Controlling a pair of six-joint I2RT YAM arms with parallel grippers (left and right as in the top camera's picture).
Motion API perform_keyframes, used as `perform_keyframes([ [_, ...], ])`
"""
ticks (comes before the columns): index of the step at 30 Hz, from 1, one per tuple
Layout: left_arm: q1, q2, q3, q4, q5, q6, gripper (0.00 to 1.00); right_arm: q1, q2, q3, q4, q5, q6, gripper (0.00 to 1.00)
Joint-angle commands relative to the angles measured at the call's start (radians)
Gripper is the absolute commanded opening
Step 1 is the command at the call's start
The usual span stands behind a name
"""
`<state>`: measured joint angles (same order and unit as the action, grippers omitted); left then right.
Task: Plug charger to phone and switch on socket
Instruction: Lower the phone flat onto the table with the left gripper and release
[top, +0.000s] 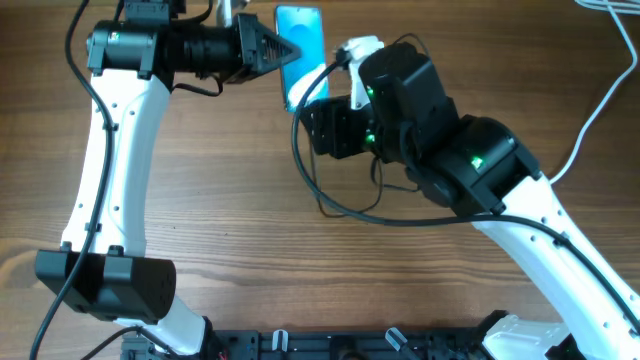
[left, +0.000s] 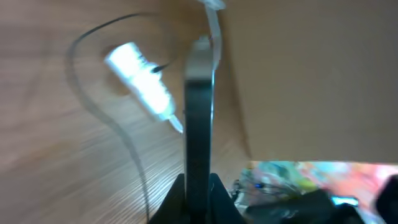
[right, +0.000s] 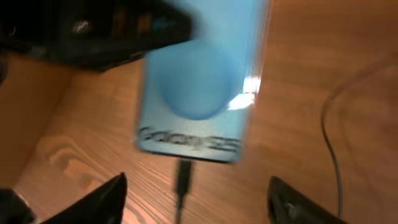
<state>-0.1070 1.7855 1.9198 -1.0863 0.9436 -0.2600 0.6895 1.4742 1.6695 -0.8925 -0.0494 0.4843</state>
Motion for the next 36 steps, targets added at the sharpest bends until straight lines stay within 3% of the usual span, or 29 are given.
perform_keyframes([
  [1, -0.032, 0.037, 0.008, -0.084, -0.194, 0.073, 0.04, -0.052, -0.005, 0.02, -0.039, 0.112, 0.148, 0.94],
  [3, -0.056, 0.076, 0.008, -0.117, -0.257, 0.074, 0.04, -0.085, -0.003, 0.019, -0.057, 0.121, 0.172, 1.0],
  [16, -0.183, 0.409, 0.008, -0.132, -0.374, 0.1, 0.04, -0.164, 0.025, 0.016, -0.184, 0.129, 0.17, 0.99],
  [36, -0.183, 0.427, -0.201, 0.143, -0.422, 0.095, 0.05, -0.164, 0.082, 0.005, -0.2, 0.129, 0.17, 1.0],
])
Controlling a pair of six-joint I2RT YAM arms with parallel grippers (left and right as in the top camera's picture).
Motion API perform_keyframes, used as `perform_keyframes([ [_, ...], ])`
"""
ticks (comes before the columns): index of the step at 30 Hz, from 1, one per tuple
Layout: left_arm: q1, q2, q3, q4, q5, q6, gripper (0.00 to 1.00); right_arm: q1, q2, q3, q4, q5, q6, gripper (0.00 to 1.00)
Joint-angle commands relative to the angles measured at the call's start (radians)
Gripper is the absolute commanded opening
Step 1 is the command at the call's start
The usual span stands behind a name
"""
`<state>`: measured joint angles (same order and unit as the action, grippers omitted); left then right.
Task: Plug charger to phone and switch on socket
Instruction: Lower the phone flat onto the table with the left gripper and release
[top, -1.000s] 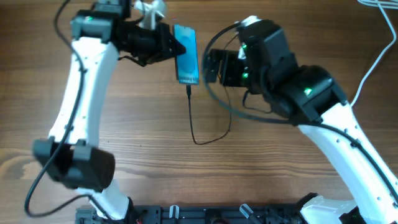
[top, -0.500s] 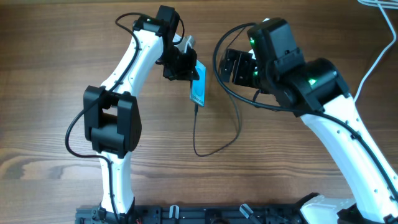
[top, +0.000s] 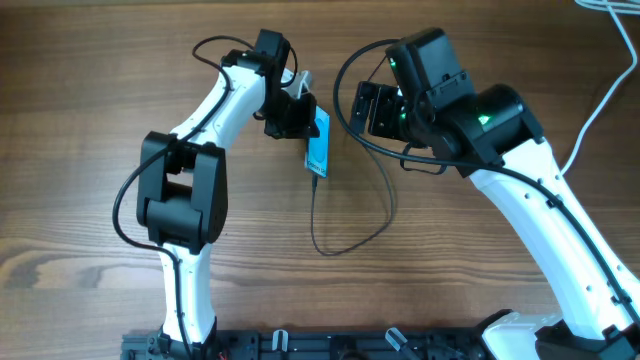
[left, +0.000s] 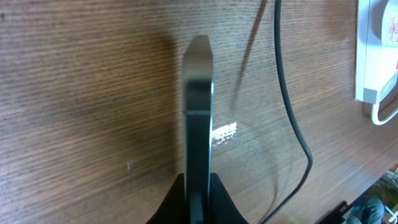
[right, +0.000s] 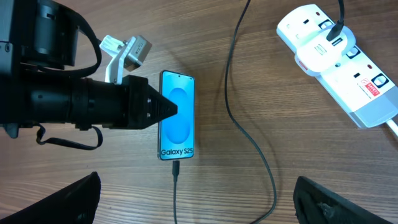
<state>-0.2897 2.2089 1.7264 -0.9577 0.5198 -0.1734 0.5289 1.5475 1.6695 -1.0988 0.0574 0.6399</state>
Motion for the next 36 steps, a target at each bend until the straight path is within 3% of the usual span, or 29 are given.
perform_keyframes([
  [1, 0.0, 0.004, -0.008, 0.018, 0.001, 0.009, 0.05, -0.003, 0.009, 0.005, 0.007, 0.022, 0.014, 1.0],
  [16, 0.001, 0.047, -0.008, 0.026, -0.072, 0.005, 0.1, -0.003, 0.009, 0.005, 0.002, 0.041, -0.012, 0.99],
  [22, 0.001, 0.065, -0.01, 0.022, -0.077, 0.005, 0.16, -0.003, 0.009, 0.005, -0.009, 0.04, -0.011, 1.0],
  [24, 0.001, 0.065, -0.01, 0.018, -0.101, 0.005, 0.24, -0.003, 0.009, 0.005, -0.013, 0.041, -0.011, 0.99],
  [32, 0.001, 0.065, -0.012, -0.013, -0.155, 0.005, 0.32, -0.003, 0.009, 0.005, -0.014, 0.044, -0.042, 0.99],
  [36, 0.001, 0.065, -0.012, -0.016, -0.154, 0.001, 0.44, -0.018, 0.009, 0.005, -0.026, 0.052, -0.045, 1.0],
])
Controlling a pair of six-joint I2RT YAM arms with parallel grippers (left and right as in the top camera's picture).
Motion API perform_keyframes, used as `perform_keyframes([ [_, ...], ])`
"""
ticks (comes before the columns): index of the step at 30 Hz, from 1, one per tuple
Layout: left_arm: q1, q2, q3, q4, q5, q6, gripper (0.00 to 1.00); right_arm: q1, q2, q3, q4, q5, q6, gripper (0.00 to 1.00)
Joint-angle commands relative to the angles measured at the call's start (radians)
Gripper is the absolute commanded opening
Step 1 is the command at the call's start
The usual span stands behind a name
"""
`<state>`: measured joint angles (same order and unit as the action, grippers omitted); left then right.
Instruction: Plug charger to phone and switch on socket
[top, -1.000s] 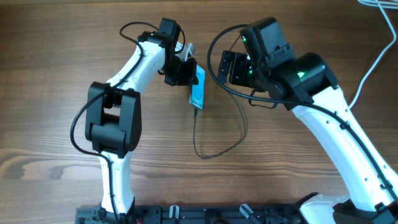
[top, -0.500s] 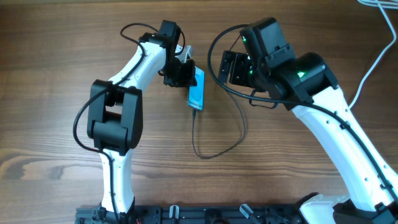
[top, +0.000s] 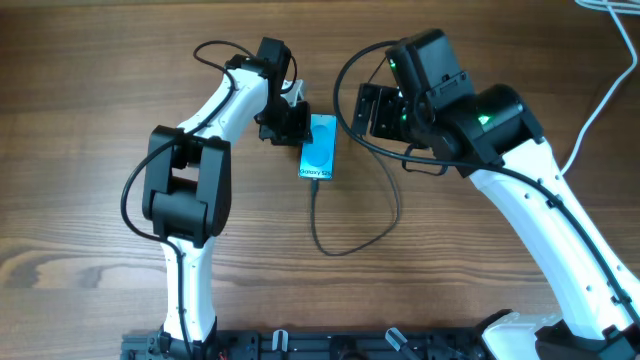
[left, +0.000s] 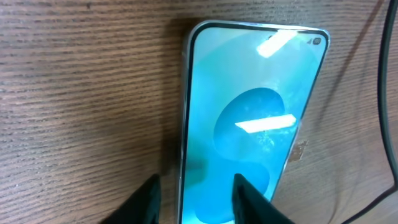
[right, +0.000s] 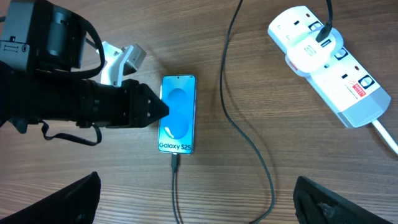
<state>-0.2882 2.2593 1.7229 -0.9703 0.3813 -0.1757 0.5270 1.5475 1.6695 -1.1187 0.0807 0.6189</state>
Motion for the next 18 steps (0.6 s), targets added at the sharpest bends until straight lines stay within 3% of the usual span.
perform_keyframes([
  [1, -0.001, 0.014, -0.008, -0.006, -0.016, -0.001, 0.45, -0.034, 0.009, 0.005, -0.006, 0.028, -0.044, 0.99],
  [7, 0.034, -0.077, 0.019, -0.058, -0.011, -0.072, 0.46, -0.184, 0.04, 0.005, 0.004, 0.029, -0.096, 1.0],
  [11, 0.085, -0.229, 0.108, -0.128, -0.013, -0.102, 0.53, -0.256, 0.123, 0.005, 0.008, 0.124, -0.095, 1.0],
  [12, 0.097, -0.267, 0.116, -0.136, -0.013, -0.102, 0.6, -0.266, 0.142, 0.005, 0.006, 0.164, -0.096, 1.0],
  [13, 0.108, -0.303, 0.117, -0.138, -0.016, -0.102, 0.77, -0.277, 0.164, 0.005, 0.006, 0.209, -0.096, 1.0],
  [14, 0.121, -0.344, 0.117, -0.138, -0.025, -0.102, 1.0, -0.287, 0.184, 0.005, 0.006, 0.238, -0.096, 1.0],
  [16, 0.138, -0.392, 0.117, -0.137, -0.08, -0.101, 1.0, -0.307, 0.214, 0.005, 0.01, 0.24, -0.095, 1.0],
  [18, 0.163, -0.436, 0.116, -0.142, -0.244, -0.101, 1.0, -0.354, 0.264, 0.005, 0.042, 0.218, -0.11, 1.0],
])
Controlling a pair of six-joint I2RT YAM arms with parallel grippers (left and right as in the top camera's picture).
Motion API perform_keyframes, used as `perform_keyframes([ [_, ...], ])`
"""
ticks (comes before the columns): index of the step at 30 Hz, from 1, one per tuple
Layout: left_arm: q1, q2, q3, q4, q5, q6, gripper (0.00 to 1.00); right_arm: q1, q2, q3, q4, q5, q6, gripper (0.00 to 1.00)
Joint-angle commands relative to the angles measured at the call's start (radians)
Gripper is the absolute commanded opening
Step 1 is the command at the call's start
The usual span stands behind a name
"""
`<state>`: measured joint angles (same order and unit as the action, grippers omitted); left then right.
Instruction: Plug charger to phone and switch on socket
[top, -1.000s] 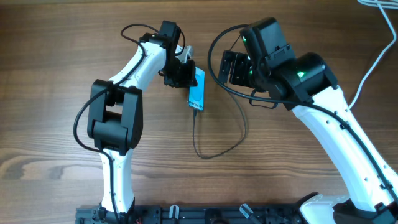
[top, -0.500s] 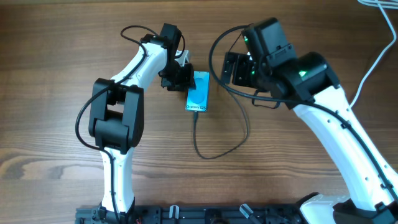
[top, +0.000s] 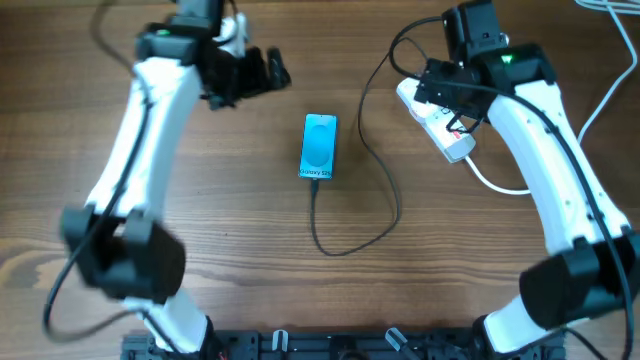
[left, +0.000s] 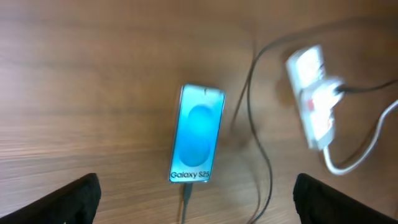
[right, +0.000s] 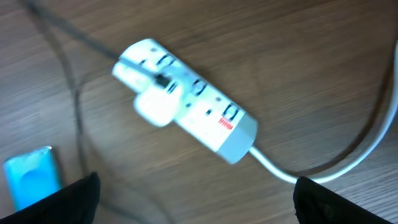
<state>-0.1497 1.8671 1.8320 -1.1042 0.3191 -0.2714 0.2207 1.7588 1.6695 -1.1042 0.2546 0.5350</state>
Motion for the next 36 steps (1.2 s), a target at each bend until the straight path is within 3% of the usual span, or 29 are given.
perform_keyframes([
  [1, 0.031, -0.048, 0.007, -0.016, -0.21, -0.005, 1.0, -0.066, 0.07, 0.005, 0.042, 0.027, -0.057, 1.0],
  [9, 0.044, -0.048, 0.005, -0.023, -0.227, -0.005, 1.0, -0.222, 0.189, 0.005, 0.111, -0.109, -0.207, 1.0],
  [19, 0.044, -0.048, 0.005, -0.023, -0.227, -0.005, 1.0, -0.236, 0.352, 0.005, 0.227, -0.119, -0.352, 1.0],
  [36, 0.044, -0.048, 0.005, -0.023, -0.227, -0.005, 1.0, -0.262, 0.398, -0.014, 0.277, -0.204, -0.402, 1.0],
])
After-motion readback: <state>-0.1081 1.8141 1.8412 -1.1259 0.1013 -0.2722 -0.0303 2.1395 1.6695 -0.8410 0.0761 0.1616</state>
